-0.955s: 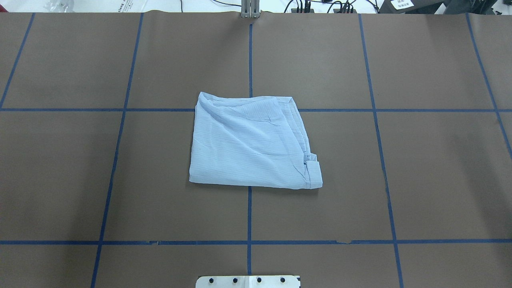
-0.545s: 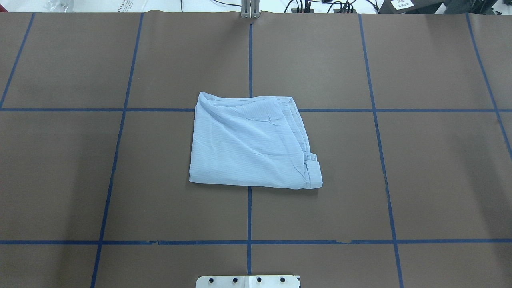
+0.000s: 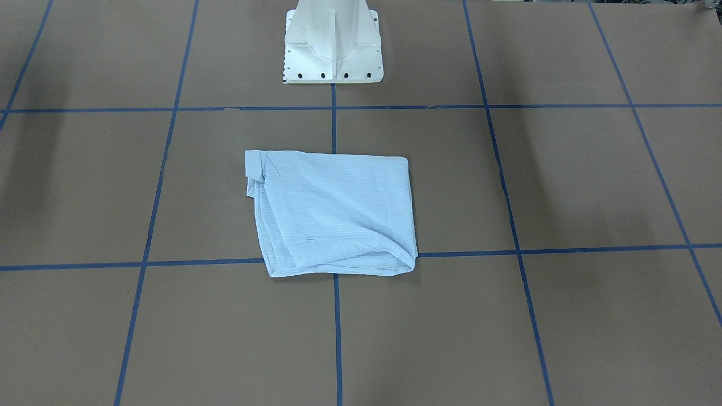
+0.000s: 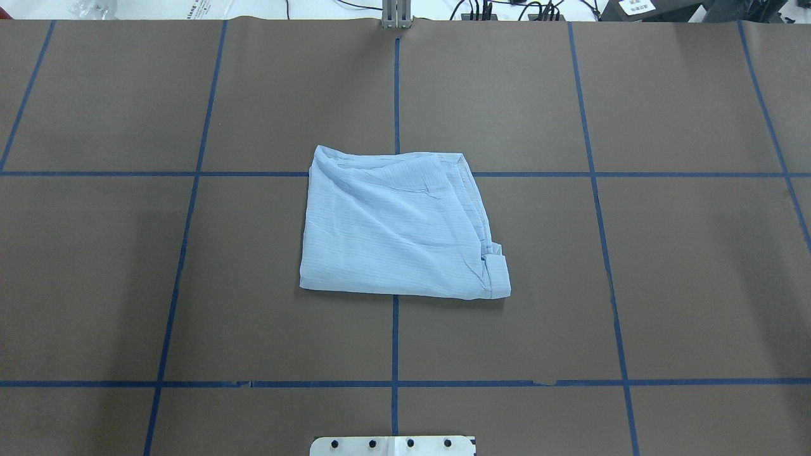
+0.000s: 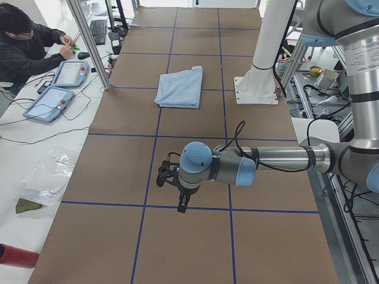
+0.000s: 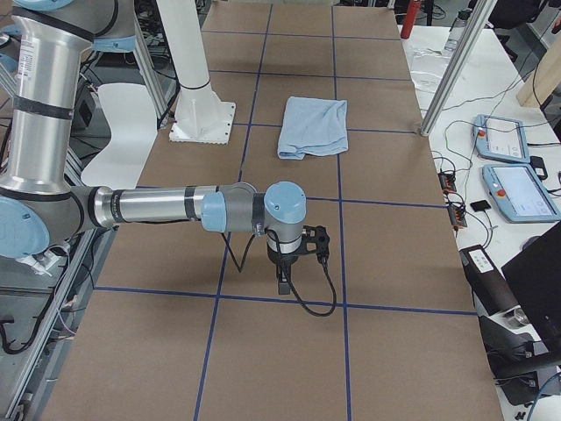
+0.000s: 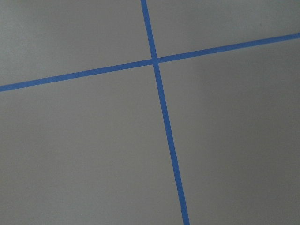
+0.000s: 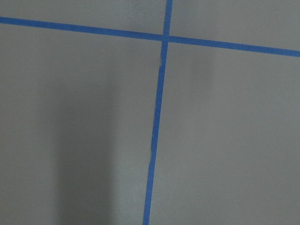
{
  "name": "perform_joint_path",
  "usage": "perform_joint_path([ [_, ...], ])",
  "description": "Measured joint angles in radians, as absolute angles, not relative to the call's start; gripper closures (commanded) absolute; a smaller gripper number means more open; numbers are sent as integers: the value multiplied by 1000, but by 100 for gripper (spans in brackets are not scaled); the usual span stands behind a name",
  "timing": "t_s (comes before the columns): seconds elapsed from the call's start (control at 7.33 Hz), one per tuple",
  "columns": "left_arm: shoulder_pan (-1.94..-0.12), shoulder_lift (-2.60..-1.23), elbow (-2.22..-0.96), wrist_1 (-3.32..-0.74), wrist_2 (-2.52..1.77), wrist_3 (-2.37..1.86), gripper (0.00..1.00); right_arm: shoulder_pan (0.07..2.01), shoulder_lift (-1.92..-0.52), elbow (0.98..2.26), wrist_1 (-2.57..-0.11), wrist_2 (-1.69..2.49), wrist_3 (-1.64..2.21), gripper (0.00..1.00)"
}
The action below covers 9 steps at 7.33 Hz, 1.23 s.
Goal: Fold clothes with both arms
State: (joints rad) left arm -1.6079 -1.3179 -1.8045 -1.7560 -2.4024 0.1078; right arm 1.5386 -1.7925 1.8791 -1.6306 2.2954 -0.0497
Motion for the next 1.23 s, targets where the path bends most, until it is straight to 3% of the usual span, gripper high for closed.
perform_joint_path([
  [1.23, -1562, -1337, -1759, -1769, -2365, 115, 0, 1539, -1790, 1871, -1628, 2316, -64, 0],
])
